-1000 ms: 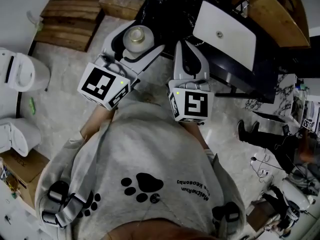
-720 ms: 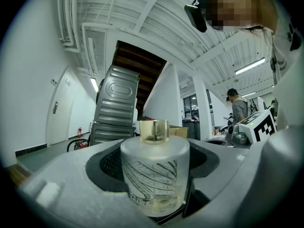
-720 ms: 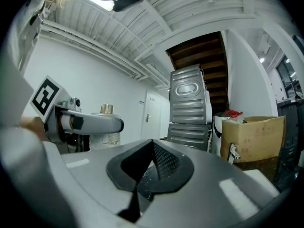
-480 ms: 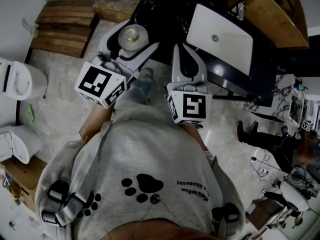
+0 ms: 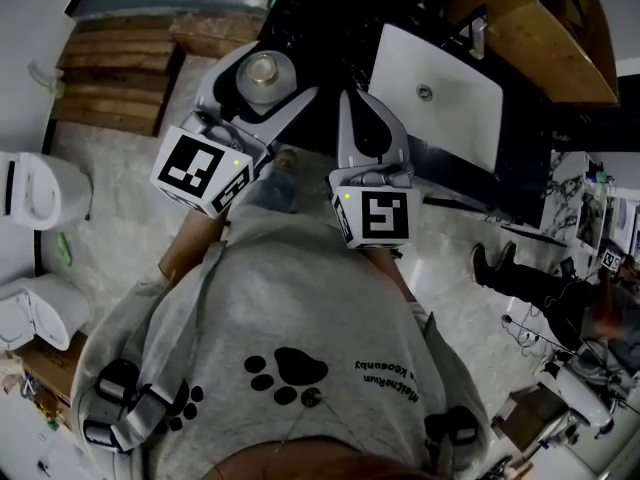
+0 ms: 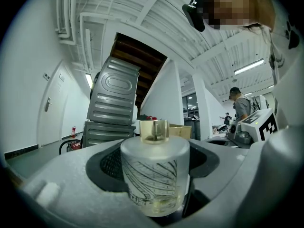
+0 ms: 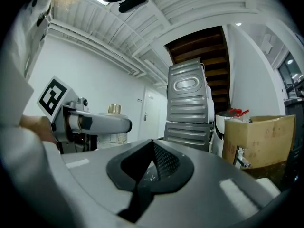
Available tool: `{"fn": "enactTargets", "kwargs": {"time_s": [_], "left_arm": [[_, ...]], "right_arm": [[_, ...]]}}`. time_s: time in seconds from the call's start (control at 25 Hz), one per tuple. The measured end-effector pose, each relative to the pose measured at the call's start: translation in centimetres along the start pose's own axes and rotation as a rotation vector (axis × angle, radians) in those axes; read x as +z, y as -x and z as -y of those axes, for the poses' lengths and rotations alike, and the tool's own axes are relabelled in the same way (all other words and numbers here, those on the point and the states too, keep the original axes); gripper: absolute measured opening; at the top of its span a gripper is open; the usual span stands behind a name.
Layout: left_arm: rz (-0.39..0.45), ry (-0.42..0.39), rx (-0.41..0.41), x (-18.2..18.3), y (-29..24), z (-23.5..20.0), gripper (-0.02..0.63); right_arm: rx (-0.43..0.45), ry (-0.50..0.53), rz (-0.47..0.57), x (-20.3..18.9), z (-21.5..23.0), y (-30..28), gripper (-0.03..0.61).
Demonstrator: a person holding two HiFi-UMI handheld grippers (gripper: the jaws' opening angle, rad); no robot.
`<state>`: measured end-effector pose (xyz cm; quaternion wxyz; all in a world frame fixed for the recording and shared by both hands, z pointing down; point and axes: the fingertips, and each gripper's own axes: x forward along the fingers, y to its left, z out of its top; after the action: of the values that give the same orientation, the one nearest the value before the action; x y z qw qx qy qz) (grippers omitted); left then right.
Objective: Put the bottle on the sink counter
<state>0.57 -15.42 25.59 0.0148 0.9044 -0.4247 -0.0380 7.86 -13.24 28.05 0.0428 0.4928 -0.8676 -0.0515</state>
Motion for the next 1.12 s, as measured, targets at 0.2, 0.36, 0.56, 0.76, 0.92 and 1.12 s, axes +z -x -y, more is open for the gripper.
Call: {"fn": "enactTargets", "kwargs": {"time_s": [0.2,0.36,0.56,0.76,0.92,1.12], "left_arm": [[-0.014,-0.012,-0.028,0.1,-3.8,-3.1,0.342],[-0.016,-0.016,-0.059,-0.2,-6.5,-5.5,0.342],[-0.029,-0.008,-0.094,-1.0,-9.6,-8.1,0.342],[-0.031,-0.017,-0.137,-1.8,-12.6,-10.4,0.342],[-0.032,-0.024,-0.175,-2.6,-14.9,-12.1,0.342],[-0.042,-0.024,-0.205,-3.8,-17.8,-14.4,0.342]], "right_arm": [[0.003,0.012,0.008,0.2,1.7,-4.6,0.002],[-0.009,-0.010,0.002,0.1,2.9,-8.0,0.002],[-0.031,-0.005,-0.022,-1.2,4.5,-11.4,0.002],[-0.061,-0.034,-0.034,-1.7,5.9,-14.7,0.002],[-0.079,-0.045,-0.055,-2.6,6.9,-17.2,0.002],[-0.093,-0.056,-0.088,-4.0,8.3,-20.2,0.002]]}}
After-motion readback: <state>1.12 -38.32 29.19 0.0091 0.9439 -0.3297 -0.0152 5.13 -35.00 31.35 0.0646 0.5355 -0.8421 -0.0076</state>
